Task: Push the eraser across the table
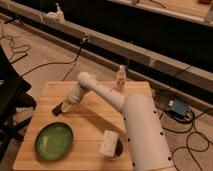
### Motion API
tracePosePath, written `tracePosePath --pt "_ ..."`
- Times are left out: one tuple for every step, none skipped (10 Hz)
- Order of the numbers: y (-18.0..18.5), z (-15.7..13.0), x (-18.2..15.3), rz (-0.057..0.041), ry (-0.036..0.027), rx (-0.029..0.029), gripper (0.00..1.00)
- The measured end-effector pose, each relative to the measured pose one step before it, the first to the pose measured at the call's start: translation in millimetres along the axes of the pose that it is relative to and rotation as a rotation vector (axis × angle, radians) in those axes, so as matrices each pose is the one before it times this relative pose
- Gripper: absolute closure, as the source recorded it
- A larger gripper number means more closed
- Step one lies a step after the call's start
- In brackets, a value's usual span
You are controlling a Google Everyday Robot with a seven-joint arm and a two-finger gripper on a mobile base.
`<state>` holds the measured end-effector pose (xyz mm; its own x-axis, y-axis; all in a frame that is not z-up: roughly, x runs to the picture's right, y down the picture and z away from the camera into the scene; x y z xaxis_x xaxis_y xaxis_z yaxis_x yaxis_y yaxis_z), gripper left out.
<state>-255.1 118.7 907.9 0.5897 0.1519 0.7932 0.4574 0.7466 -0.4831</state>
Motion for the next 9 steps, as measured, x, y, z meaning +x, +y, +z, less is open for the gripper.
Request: tracePosePath --pt "-7.19 0.93 -3.59 -0.00627 -0.00782 0.01477 1.00" --pt "-6.23 -1.52 -1.37 -0.00173 -0.00643 0.01544 1.00" --pt "-7.81 -2.77 0.61 0.00020 -0.00473 0.02122 1.00" --pt "-5.08 -3.81 -0.05 -0.00404 0.00064 0.01596 1.00" --pt "-3.03 -8.52 2.40 -0.00290 0.00747 0.01811 1.00" --pt "1.11 -14.71 6.30 -0.00244 0.02135 0.01689 1.00" --pt "1.51 -14.54 7.35 0.00794 0.02316 0.01595 0.99" --pt "5.59 -29.21 15.45 0.02413 0.04182 0.02826 0.97" --pt "1.82 -5.88 3.81 0.00521 0.01017 0.00553 0.97"
